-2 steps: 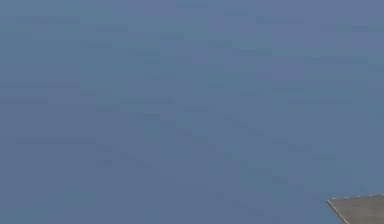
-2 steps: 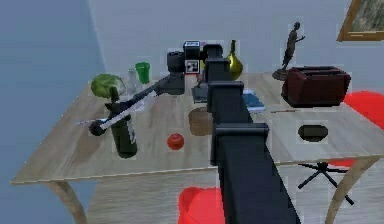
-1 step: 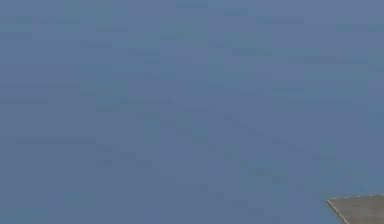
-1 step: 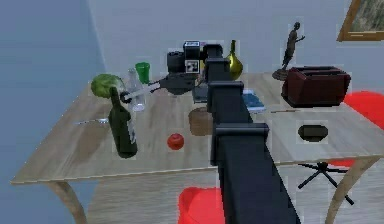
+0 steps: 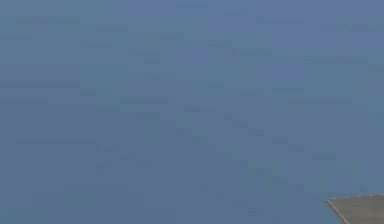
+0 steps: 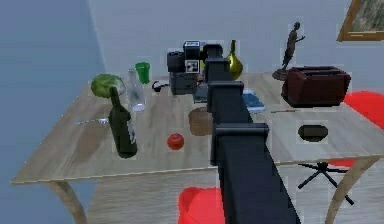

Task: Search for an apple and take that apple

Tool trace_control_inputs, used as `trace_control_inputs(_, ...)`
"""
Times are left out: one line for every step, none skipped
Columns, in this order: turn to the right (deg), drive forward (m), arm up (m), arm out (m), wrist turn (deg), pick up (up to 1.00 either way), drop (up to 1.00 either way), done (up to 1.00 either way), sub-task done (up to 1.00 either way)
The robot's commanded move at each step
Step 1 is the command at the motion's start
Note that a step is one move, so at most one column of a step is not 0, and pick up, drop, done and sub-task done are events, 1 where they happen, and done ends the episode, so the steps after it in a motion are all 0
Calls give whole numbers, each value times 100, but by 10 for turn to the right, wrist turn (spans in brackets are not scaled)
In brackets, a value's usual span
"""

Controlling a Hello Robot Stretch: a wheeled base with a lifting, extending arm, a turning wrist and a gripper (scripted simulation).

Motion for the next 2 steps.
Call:
trace_control_inputs(0,0,-28,0,0,0,0,0,0)
trace_control_inputs(0,0,0,0,0,100,0,0,0)
